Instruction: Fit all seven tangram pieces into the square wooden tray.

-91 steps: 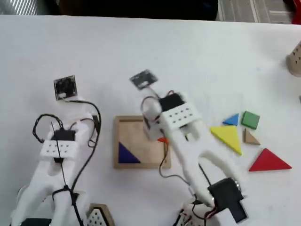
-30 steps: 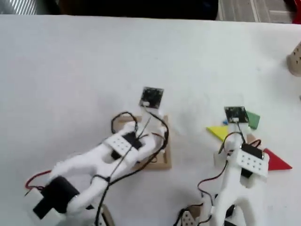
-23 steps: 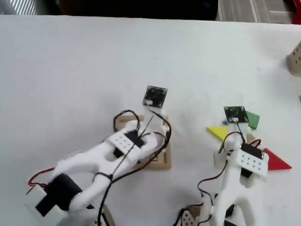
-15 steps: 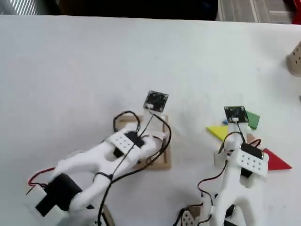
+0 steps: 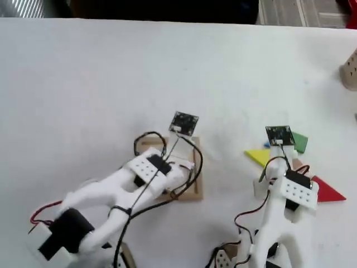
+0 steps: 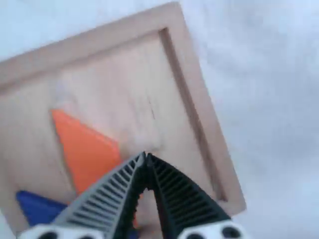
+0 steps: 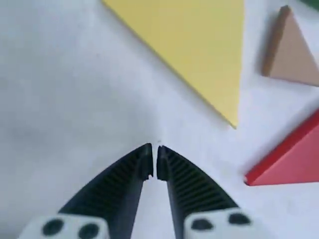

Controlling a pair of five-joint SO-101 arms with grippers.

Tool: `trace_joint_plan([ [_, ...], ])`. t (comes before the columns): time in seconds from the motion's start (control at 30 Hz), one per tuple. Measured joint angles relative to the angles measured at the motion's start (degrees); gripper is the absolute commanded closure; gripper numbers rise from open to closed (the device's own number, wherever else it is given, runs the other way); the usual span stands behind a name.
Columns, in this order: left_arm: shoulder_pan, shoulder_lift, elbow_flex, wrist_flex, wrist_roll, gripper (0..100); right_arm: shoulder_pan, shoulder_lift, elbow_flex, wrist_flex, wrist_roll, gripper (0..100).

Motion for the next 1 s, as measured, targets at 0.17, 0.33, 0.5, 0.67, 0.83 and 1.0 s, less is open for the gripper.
trace_joint_plan([
  [0.17,-1.05,-8.79,4.31,0.35,0.0,98,0.0,0.0,0.0,0.0,0.0,98.1],
  [0.33,-5.71,-20.04,8.97,0.26,0.0,98,0.0,0.0,0.0,0.0,0.0,98.1],
  [0.5,-10.81,-21.45,11.69,-6.33,0.0,98,0.0,0.0,0.0,0.0,0.0,98.1],
  [0.67,-11.52,-14.15,10.9,-9.76,0.0,98,0.0,0.0,0.0,0.0,0.0,98.1],
  [0.83,-12.04,-4.4,6.24,-9.23,0.0,98,0.0,0.0,0.0,0.0,0.0,98.1],
  [1.0,-11.96,-2.55,3.08,-6.07,0.0,98,0.0,0.0,0.0,0.0,0.0,98.1],
])
